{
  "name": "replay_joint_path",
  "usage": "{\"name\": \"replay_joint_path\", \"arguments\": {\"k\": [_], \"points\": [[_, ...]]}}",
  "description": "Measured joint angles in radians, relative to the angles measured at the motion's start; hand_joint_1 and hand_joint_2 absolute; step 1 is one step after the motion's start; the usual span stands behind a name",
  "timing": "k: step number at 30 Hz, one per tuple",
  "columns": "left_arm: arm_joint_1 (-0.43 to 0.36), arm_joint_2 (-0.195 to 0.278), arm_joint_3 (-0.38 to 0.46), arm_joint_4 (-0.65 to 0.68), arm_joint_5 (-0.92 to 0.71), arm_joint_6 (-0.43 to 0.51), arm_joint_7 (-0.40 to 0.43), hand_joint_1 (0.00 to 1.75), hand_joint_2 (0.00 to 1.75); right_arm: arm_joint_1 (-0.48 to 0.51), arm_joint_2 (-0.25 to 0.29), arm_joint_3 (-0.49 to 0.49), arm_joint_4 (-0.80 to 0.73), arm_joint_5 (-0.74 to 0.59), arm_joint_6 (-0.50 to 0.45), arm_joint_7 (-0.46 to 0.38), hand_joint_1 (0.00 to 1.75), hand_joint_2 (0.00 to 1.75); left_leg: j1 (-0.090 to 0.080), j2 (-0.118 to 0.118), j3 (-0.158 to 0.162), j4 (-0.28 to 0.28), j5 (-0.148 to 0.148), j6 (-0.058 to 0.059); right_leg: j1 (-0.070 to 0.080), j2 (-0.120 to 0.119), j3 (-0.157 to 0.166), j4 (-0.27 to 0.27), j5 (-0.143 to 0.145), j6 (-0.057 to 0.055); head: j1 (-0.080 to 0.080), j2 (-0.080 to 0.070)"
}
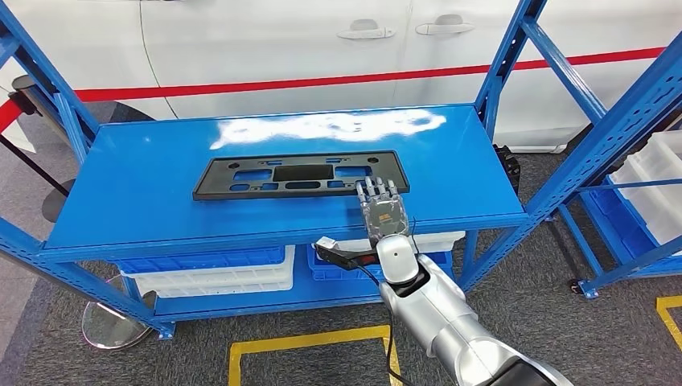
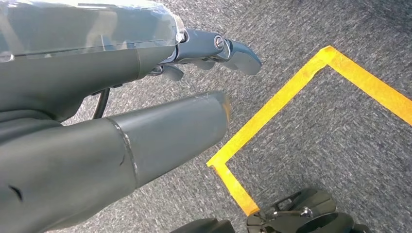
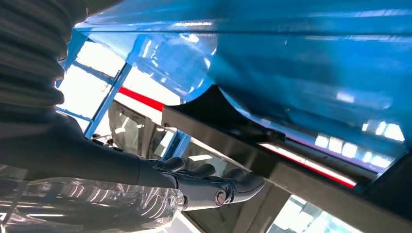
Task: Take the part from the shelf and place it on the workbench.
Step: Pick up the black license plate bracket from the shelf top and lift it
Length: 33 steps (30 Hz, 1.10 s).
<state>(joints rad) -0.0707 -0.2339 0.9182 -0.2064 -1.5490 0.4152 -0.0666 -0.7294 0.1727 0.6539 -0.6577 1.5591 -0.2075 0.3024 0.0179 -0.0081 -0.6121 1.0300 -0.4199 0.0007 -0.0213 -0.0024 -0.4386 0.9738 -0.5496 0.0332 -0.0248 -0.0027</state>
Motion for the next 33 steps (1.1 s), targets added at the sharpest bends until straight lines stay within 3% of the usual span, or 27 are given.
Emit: {"name": "replay_joint_path", "arguments": {"k": [15, 33], "points": [[0.001, 0.001, -0.003, 0.0, 0.002, -0.041, -0.023, 0.0, 0.0, -0.092, 0.024, -0.003, -0.022, -0.019, 0.034, -0.026, 0.0, 1.75, 0.0, 0.0, 0.0, 0.0, 0.0, 0.0, 0.0, 0.0, 0.0, 0.0, 0.0, 0.0, 0.0, 0.0], [0.001, 0.002, 0.008, 0.0, 0.062, -0.077, -0.033, 0.0, 0.0, -0.068, 0.023, -0.012, -0.022, -0.032, 0.03, -0.031, 0.0, 1.75, -0.004, 0.0, -0.001, 0.004, -0.002, 0.003, -0.002, 0.0, 0.0, -0.003, 0.001, 0.003, 0.0, 0.0]]}}
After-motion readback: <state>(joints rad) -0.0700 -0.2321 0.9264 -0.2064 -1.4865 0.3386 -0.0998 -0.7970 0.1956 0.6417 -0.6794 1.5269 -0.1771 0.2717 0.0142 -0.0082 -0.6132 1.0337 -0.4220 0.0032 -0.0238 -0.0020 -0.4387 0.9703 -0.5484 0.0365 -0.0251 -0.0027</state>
